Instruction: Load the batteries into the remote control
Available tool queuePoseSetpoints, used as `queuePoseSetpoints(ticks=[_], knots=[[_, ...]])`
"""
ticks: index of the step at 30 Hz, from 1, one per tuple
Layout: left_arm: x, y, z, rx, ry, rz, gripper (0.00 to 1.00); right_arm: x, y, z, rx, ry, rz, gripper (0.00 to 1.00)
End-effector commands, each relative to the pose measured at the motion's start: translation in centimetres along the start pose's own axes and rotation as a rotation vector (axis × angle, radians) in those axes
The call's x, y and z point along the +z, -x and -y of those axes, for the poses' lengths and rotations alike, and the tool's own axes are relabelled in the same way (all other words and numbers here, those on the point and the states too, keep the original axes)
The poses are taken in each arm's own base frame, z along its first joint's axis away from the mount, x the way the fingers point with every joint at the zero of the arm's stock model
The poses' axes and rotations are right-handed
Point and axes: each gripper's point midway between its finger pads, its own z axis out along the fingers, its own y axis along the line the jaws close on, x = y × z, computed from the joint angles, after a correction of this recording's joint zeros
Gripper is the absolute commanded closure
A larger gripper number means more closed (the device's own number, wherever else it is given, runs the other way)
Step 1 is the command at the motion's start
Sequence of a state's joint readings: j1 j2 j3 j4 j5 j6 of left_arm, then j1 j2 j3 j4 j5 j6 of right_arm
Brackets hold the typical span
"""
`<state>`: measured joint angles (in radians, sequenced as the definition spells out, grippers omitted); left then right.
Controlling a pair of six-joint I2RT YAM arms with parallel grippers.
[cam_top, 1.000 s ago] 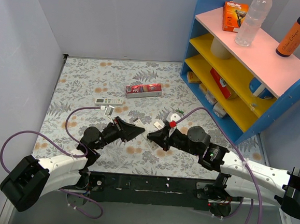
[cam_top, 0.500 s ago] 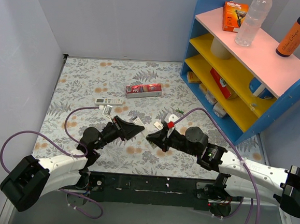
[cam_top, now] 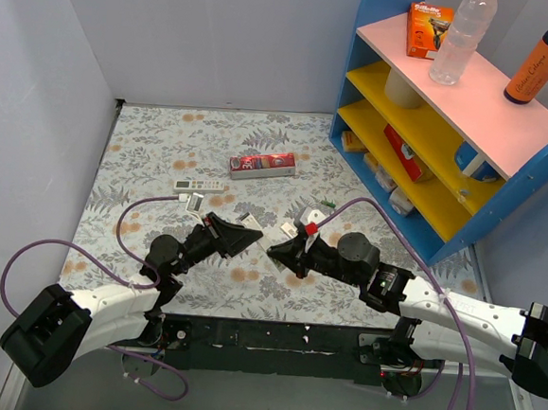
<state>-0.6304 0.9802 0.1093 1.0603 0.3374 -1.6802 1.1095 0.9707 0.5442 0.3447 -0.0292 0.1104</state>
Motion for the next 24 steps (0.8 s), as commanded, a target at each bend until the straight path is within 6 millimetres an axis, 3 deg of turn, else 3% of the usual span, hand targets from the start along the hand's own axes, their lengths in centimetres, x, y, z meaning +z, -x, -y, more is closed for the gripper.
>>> queuePoseSetpoints(ticks=[1, 13, 24], knots=[[0.0, 1.4, 2.9, 0.023, -0.113, 0.048, 1.00, 0.2, -0.7, 0.4, -0.001, -0.026, -0.035, 0.97], [0.0, 1.5, 3.3, 0.033, -0.127, 0.046, 1.00, 0.5, -1.4, 1.0, -0.005, -0.059, -0.069, 0.91], [-0.1, 1.2, 3.0, 0.026, -0.119, 0.036, 1.00, 0.6, -0.7, 1.4, 0.000, -0.085, -0.041, 0.73]])
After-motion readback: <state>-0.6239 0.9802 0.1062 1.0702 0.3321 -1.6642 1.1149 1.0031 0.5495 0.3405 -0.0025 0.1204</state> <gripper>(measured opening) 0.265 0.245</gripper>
